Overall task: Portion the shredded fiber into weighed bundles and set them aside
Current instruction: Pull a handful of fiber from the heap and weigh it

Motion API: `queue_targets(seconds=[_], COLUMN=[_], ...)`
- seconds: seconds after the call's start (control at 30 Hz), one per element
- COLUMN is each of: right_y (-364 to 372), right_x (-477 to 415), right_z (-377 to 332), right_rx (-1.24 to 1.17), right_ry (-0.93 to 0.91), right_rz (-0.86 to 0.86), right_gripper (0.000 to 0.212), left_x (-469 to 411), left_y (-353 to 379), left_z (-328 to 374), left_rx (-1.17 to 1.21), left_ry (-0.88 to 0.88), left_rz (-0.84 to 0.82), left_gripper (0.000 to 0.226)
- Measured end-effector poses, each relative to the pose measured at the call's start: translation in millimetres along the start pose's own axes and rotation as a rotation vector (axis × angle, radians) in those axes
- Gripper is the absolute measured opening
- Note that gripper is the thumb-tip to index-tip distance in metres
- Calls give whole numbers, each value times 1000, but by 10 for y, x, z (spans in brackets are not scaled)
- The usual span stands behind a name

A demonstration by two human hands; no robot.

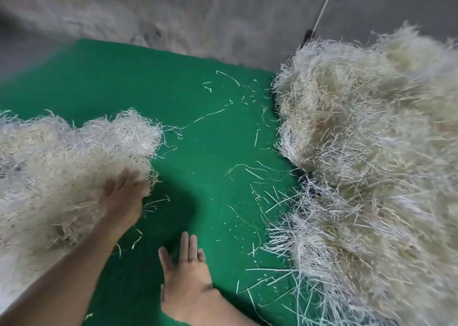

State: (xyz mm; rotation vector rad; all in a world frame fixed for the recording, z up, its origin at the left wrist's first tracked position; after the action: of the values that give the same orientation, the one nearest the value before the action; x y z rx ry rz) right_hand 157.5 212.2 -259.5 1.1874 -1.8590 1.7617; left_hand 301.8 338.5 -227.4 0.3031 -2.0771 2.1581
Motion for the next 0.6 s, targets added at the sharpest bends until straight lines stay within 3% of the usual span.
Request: queue_targets(seconds=[0.13,0.23,0.33,0.47,0.6], right_y=[-115,-222,-243,-257,-219], right_x=[211,528,926,1783,2752], right_z=[250,650,1092,1668,2133], right_rx=[-261,-422,-453,-522,-533], right_ry=[-116,-117,-5,91,143], right_rz=[80,165,271,565,856], right_gripper=[59,49,46,33,43], left_x=[87,420,942,1677,2296], left_y=[14,-164,-357,-331,-451], left_z=[208,530,891,1653,2488], left_rx=[-22,82,365,648,696], left_ry=[53,103,149,358,581], left_rz=[-132,61,260,224,210], left_gripper=[66,49,28,17,10])
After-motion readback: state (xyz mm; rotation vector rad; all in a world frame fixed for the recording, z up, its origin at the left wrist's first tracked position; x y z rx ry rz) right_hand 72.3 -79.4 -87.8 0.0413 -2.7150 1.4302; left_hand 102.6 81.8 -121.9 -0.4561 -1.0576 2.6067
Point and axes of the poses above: each hand's wrist, its own x-axis away from the middle knuckle, its own y-axis out of the palm, z = x × y, the point moved 8 cm from there along -x, towards the middle knuckle, and after that the axes turned 11 degrees about -z, right-handed, at the moved point
